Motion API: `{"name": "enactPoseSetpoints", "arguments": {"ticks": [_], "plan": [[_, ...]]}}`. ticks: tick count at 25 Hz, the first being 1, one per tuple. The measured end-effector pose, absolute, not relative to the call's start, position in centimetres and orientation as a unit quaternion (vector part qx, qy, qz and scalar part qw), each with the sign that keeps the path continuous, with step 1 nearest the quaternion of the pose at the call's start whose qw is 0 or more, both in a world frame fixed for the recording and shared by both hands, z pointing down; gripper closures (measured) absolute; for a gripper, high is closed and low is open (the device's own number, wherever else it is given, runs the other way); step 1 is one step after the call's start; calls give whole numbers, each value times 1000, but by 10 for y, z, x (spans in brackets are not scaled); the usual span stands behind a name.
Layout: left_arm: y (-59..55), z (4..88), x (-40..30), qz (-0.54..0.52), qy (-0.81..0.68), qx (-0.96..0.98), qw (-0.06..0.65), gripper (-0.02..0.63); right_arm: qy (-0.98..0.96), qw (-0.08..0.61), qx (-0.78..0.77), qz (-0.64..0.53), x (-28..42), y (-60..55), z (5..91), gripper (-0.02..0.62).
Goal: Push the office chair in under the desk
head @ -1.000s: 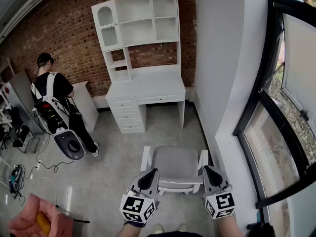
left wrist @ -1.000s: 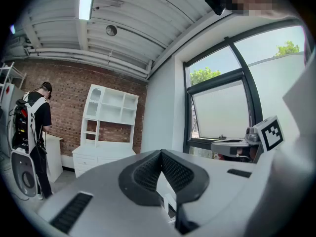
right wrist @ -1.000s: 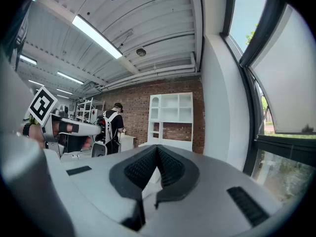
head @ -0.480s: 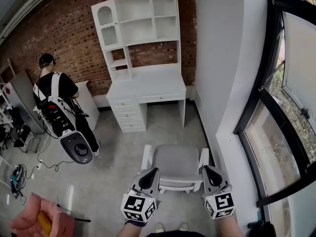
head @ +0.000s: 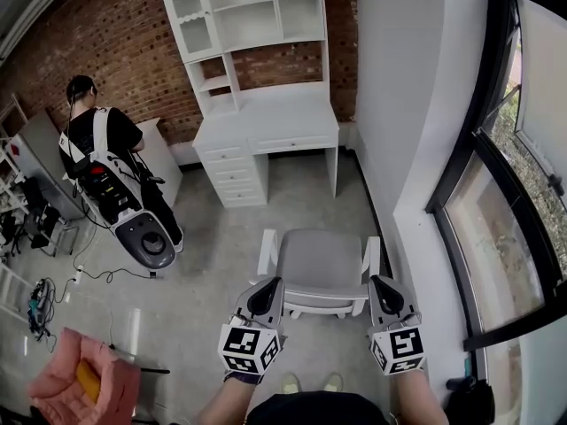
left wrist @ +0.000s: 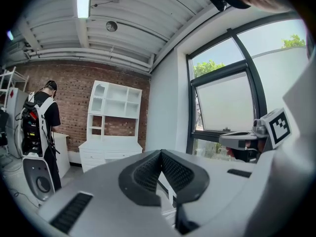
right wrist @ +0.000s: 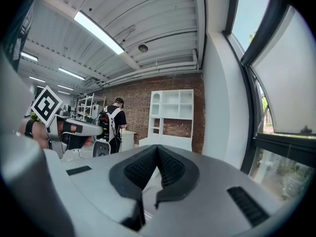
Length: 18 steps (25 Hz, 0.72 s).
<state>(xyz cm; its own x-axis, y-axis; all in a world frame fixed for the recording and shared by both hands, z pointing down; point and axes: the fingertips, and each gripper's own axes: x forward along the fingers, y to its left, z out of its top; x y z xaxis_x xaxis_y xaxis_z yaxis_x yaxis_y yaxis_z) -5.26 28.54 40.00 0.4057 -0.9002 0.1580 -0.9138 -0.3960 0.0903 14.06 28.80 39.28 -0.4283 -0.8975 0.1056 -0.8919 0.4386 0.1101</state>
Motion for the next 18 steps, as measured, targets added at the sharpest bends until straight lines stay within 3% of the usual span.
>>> {"name": "enactPoseSetpoints", "arguments": {"ticks": [18], "plan": [[305,512,-73,121,-628,758,125,600,-856,171,489,1,184,300,509,591]]}}
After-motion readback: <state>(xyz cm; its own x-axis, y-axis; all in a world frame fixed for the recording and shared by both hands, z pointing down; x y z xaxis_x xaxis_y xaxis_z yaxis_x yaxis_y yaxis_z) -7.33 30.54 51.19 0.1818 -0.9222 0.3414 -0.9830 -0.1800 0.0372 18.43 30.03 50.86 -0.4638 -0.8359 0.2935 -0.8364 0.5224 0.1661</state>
